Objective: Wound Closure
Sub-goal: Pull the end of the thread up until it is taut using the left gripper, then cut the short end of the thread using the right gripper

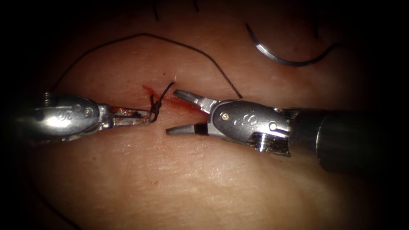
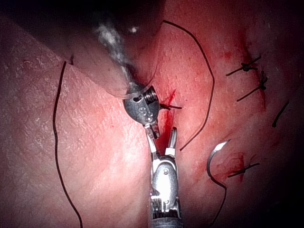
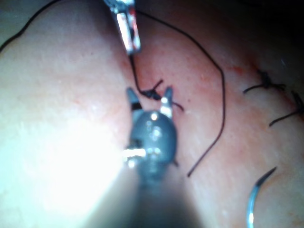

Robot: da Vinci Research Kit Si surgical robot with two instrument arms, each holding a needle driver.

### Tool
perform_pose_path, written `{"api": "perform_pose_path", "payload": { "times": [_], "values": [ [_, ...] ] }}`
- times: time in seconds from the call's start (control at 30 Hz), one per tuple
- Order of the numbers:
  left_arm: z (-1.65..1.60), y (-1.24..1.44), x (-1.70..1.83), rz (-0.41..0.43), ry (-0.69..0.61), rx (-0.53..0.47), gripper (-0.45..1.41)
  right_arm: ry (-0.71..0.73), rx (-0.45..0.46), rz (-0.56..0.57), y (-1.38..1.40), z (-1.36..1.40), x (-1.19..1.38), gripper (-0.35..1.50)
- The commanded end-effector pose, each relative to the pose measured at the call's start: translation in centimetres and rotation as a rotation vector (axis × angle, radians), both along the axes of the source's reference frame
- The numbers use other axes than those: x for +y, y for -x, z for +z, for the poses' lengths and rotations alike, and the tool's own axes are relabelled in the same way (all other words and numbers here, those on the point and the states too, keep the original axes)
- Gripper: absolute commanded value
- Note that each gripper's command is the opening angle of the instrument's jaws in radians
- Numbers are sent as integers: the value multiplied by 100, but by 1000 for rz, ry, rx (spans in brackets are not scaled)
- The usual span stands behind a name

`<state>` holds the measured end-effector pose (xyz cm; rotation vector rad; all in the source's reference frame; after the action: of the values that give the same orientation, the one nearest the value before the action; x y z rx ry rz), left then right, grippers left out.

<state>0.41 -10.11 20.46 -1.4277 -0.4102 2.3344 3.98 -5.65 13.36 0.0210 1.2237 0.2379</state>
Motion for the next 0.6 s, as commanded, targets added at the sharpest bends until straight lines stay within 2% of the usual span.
{"api": "perform_pose_path", "payload": {
  "times": [0.03,0.27,0.6],
  "values": [
    [7,5,-7,1,-3,-1,-45,7,2,-3,-15,5,-3,138],
    [7,4,0,-3,0,-7,-45,25,3,-24,-46,15,-16,136],
    [5,6,2,-7,5,-9,-45,29,-3,-13,-69,26,-10,133]
  ]
}}
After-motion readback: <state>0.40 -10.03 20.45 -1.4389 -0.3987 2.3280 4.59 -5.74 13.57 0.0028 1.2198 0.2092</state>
